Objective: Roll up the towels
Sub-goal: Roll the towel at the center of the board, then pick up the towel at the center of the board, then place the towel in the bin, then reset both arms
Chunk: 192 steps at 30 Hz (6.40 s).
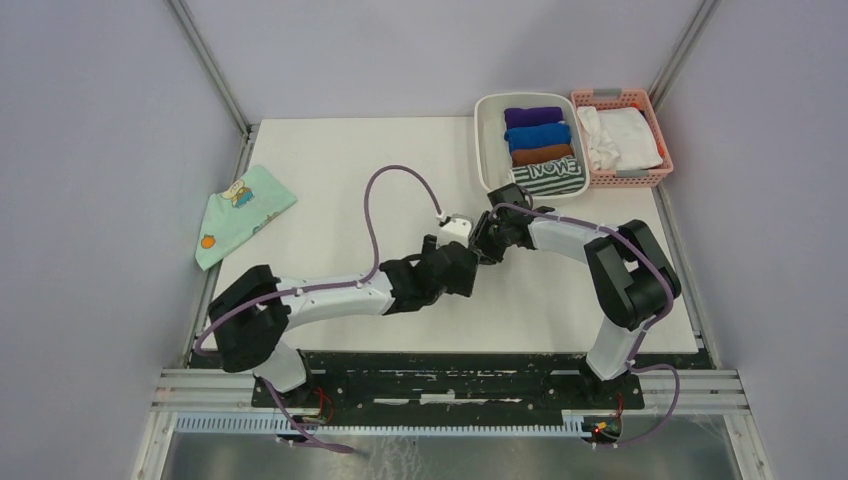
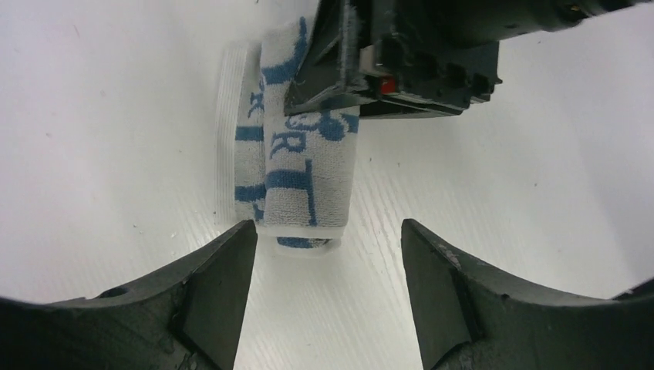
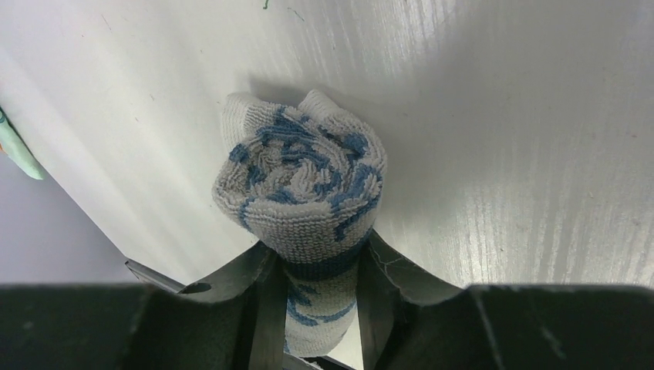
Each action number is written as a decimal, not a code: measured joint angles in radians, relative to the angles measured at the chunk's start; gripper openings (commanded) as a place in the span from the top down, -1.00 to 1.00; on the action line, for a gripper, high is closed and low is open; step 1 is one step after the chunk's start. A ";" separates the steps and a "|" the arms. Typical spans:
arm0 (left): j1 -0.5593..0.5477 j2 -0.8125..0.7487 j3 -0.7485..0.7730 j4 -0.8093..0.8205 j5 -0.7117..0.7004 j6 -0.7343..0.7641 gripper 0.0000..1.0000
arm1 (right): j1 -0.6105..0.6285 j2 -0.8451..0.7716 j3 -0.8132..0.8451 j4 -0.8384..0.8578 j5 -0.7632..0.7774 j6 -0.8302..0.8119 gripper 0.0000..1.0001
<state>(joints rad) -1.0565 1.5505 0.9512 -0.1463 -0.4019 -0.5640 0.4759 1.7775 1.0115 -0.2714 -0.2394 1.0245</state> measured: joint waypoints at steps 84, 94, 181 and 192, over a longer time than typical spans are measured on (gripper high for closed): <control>0.404 0.169 -0.158 0.456 0.811 -0.221 -0.46 | -0.037 0.032 -0.037 0.224 -0.175 -0.243 0.26; 0.553 -0.252 -0.118 0.170 0.674 -0.089 -0.78 | -0.187 -0.042 0.241 0.036 -0.251 -0.414 0.28; 0.843 -0.351 -0.063 -0.249 0.542 0.208 -0.78 | -0.302 0.291 0.722 -0.103 0.055 -0.690 -0.57; 0.847 -0.401 -0.063 -0.249 0.534 0.208 -0.79 | -0.302 0.332 0.721 0.095 0.002 -0.667 -0.65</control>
<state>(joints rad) -0.2096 1.1496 0.8883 -0.3950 0.1326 -0.3561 0.1741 2.1094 1.7329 -0.1768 -0.2375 0.3573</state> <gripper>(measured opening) 0.894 0.822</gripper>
